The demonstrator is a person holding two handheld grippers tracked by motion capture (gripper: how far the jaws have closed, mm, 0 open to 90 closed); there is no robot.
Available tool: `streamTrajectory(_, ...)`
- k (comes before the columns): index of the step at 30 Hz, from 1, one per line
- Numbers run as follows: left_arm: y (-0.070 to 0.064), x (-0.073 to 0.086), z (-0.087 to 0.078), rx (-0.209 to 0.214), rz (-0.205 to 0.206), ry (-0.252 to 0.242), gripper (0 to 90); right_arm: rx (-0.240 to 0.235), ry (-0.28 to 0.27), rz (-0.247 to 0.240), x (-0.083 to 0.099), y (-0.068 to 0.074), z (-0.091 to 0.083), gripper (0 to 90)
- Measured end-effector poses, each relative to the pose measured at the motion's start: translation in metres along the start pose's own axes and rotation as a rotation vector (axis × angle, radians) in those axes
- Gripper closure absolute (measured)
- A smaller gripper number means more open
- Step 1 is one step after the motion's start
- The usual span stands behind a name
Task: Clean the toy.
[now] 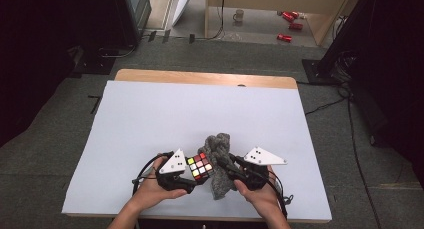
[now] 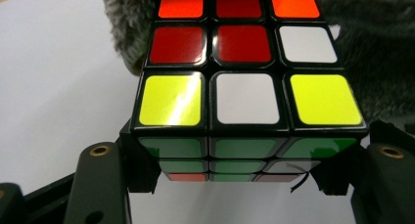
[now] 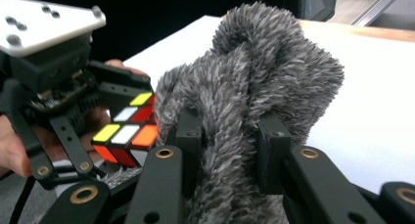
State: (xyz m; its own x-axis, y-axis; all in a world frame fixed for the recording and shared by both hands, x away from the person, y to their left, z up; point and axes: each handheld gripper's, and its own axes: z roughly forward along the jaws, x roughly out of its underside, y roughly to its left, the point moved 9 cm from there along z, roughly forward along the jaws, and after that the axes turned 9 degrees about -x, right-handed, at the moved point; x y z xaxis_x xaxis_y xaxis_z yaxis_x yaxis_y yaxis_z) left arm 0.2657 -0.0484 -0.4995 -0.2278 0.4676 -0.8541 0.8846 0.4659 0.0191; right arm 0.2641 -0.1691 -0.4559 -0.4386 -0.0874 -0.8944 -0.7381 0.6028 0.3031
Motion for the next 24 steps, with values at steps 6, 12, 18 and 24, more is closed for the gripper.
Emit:
streamTrajectory(6,0.003,-0.005,-0.008,0.015,-0.022,-0.039,34.5,0.014,0.051,0.013,0.014,-0.005,0.01,70.5)
streamTrajectory(12,0.005,0.003,-0.001,-0.023,0.011,0.012,34.5,0.016,0.021,0.012,0.005,-0.004,0.004,70.4)
streamTrajectory(18,0.001,0.003,0.003,-0.024,0.025,0.028,34.5,-0.013,-0.012,0.007,-0.004,0.005,-0.002,70.4)
streamTrajectory(24,0.003,-0.001,-0.003,-0.008,-0.008,-0.004,34.5,0.028,0.054,0.02,0.013,-0.005,0.009,70.7)
